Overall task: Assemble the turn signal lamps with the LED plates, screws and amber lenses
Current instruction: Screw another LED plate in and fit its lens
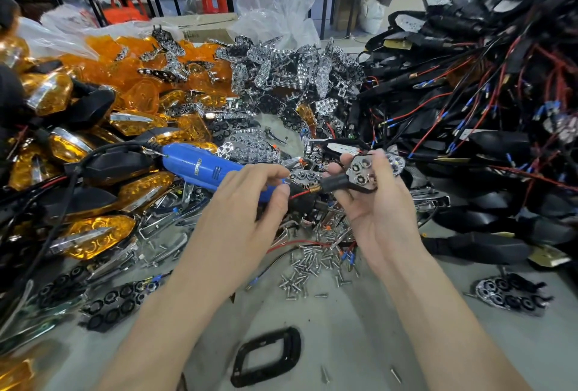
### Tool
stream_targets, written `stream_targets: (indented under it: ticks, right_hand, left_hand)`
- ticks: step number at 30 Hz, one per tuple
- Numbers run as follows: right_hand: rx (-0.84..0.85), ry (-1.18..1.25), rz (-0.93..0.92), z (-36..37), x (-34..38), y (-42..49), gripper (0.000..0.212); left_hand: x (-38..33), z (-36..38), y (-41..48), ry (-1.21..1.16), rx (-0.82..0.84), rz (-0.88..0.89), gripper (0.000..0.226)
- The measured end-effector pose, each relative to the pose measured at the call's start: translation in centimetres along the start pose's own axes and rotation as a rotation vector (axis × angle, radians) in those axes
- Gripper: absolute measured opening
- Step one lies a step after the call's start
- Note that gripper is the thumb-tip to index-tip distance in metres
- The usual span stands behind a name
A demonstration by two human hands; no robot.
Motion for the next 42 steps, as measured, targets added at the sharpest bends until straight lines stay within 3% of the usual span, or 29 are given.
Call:
stream_targets:
  ticks: [4, 10, 14, 19, 30, 38, 42]
  right_hand:
    - [-0.08, 0.049, -0.017, -0.6, 0.2, 0.4, 0.043]
    - [-0.129, 0.031, -0.141, -1.1, 0.9, 0.1, 0.033]
    - [-0.137, 0.061, -0.139, -1.3, 0.8, 0.1, 0.03]
    - [-0.14, 0.028, -0.174, -1.2, 0.9, 0.2, 0.031]
    - [-0.119, 0.053, -0.063, -1.4, 0.8, 0.4, 0.034]
    - [-0.01, 0.25, 0.047, -1.6, 1.3, 0.9, 0.034]
    - [-0.034, 0.266, 0.023, -1.6, 1.5, 1.3, 0.033]
  left_hand:
    - [-0.3, -0.2, 0.0, -0.009, 0.013, -0.001, 0.023]
    - [-2.3, 0.1, -1.7, -0.005, 0.09, 0.058, 0.024]
    - [-3.8, 1.4, -5.6, 0.032, 0.259, 0.189, 0.033]
    - [-5.3, 4.5, -7.9, 0.389, 0.501, 0.344, 0.058]
    - [-4.3, 6.4, -3.8, 0.433, 0.442, 0.411, 0.049]
    - [-4.4, 6.7, -2.7, 0.357, 0.372, 0.449, 0.036]
    - [-5.2, 5.7, -2.7, 0.266, 0.208, 0.514, 0.027]
Point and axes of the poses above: each hand's wrist, its own y-axis towards the middle knuckle, its own z-axis out of the palm, x = y × z, the point moved 5 cm from there along y, towards the middle knuckle, and after that the axes turned 9 degrees about z, right-handed, at the moved point
